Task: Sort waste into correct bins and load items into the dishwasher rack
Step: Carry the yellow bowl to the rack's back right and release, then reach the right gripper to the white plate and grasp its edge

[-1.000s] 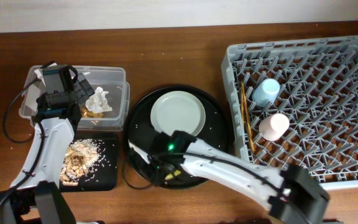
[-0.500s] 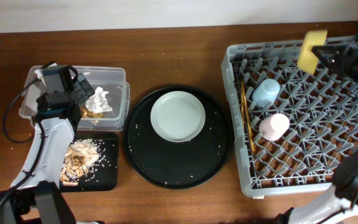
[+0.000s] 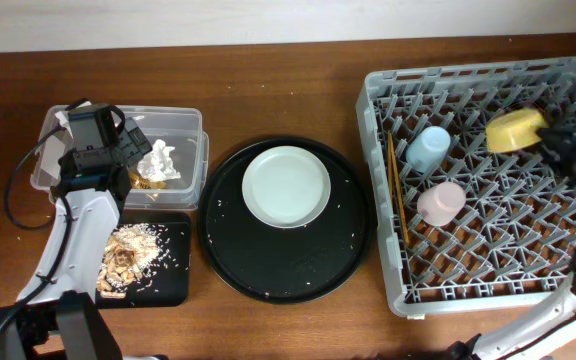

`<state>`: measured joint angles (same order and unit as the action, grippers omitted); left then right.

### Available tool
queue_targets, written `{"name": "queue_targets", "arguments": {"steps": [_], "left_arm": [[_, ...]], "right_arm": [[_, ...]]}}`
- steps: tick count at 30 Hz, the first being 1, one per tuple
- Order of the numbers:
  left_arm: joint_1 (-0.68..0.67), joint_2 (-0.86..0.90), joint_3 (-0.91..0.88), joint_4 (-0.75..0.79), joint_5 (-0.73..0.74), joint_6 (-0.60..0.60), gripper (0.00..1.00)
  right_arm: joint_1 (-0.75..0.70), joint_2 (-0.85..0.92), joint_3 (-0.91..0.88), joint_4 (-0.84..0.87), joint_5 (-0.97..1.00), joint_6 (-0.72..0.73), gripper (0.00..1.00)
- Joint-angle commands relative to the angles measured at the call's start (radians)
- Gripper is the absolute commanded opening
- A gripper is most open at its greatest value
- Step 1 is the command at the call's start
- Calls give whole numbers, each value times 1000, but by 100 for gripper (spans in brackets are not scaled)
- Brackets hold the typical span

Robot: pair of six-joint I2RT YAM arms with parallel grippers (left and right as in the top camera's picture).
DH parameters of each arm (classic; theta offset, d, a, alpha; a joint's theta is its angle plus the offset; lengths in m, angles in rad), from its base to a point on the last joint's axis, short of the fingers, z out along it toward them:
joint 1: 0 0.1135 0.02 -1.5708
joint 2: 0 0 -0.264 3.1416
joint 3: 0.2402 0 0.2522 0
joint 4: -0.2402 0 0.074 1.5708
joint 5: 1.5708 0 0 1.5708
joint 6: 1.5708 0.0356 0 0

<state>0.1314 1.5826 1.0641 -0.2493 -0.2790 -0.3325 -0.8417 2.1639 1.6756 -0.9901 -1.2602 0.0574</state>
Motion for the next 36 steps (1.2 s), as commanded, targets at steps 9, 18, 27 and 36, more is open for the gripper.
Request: {"name": "queue_targets", "arguments": {"steps": [9, 18, 27, 36], "left_arm": [[3, 4, 7, 2, 3, 5, 99], [3, 4, 7, 2, 3, 5, 99], [3, 4, 7, 2, 3, 5, 99], [3, 4, 7, 2, 3, 5, 100]], "right_arm": [[115, -362, 51, 32, 417, -133, 98], [512, -182, 50, 203, 1213, -145, 98], [453, -449, 76, -100, 763, -111, 98], [1170, -481, 75, -318, 811, -56, 67]]}}
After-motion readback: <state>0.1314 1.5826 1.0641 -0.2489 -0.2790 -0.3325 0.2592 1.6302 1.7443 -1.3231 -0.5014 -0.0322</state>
